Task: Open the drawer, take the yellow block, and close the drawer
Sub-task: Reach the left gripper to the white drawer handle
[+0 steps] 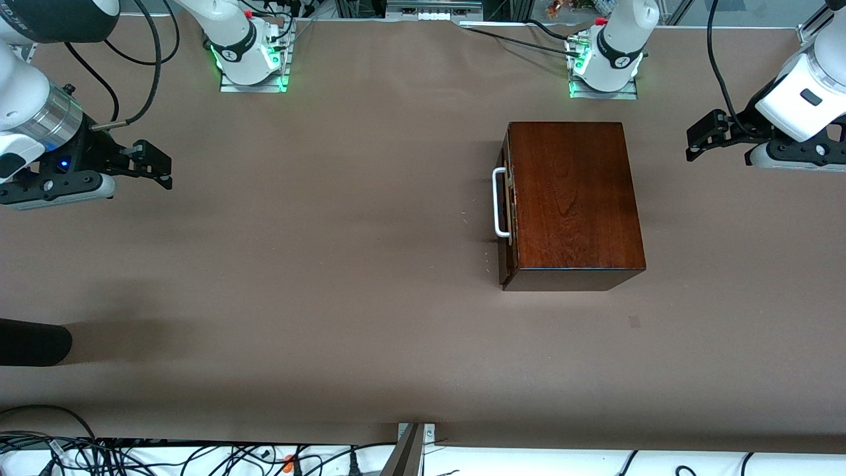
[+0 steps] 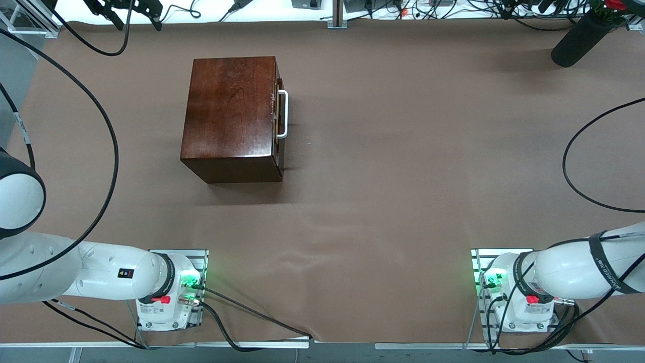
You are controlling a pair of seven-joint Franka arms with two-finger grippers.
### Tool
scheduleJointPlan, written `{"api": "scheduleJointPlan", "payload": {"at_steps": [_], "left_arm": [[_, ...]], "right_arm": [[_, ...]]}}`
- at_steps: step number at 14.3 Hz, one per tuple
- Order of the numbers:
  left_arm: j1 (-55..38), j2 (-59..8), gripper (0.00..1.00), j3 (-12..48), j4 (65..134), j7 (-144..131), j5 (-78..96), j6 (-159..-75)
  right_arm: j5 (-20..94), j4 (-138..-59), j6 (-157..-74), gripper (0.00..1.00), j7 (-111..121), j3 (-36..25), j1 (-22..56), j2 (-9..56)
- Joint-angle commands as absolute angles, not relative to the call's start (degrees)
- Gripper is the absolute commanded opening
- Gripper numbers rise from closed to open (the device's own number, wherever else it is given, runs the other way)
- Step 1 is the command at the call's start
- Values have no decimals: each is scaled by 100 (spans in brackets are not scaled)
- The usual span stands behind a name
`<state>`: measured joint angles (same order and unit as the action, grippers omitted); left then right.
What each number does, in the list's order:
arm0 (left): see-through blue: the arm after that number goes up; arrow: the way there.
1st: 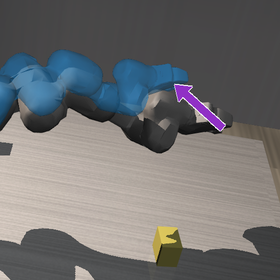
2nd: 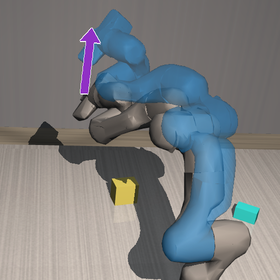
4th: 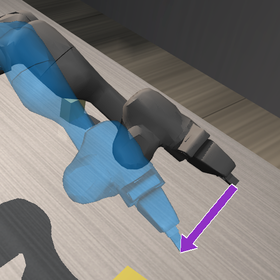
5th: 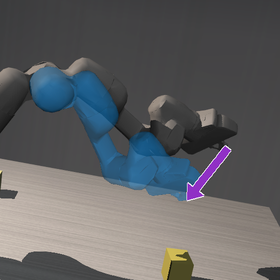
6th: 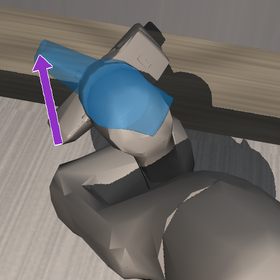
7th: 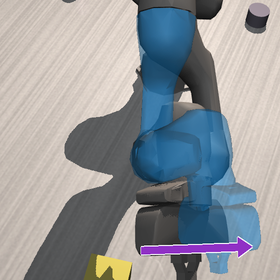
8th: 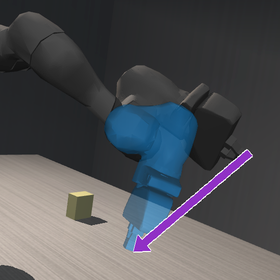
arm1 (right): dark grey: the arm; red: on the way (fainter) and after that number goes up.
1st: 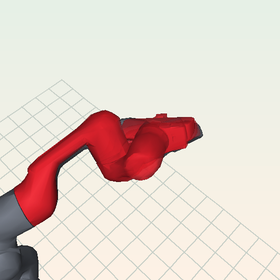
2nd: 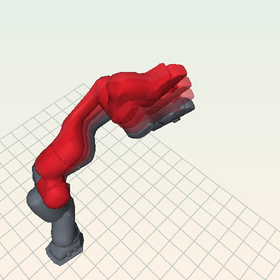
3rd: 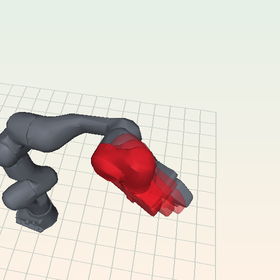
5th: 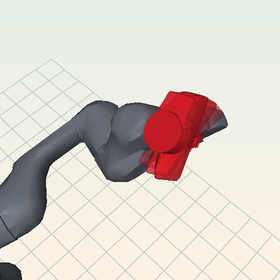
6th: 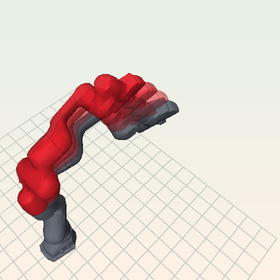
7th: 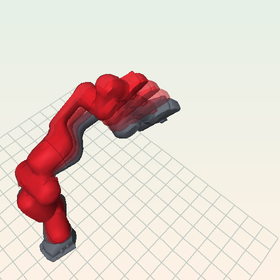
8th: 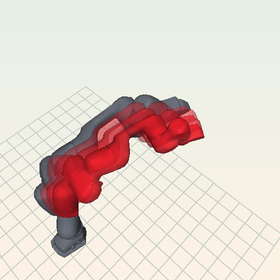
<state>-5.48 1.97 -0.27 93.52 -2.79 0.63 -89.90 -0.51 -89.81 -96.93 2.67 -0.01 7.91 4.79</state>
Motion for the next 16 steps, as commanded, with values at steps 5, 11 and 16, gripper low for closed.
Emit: {"api": "scheduleJointPlan", "payload": {"at_steps": [5,11,16], "left_arm": [[-519,202,100,35,9273,-211,290,-9000],[-606,53,100,1008,9097,-1447,185,-9009],[-624,-385,100,2510,8764,-3204,-279,-9009]], "right_arm": [[-123,-8868,-9668,100,220,-9,826,510],[-123,-8868,-9668,100,220,-9,826,510],[-123,-8868,-9668,100,220,-9,826,510]]}}
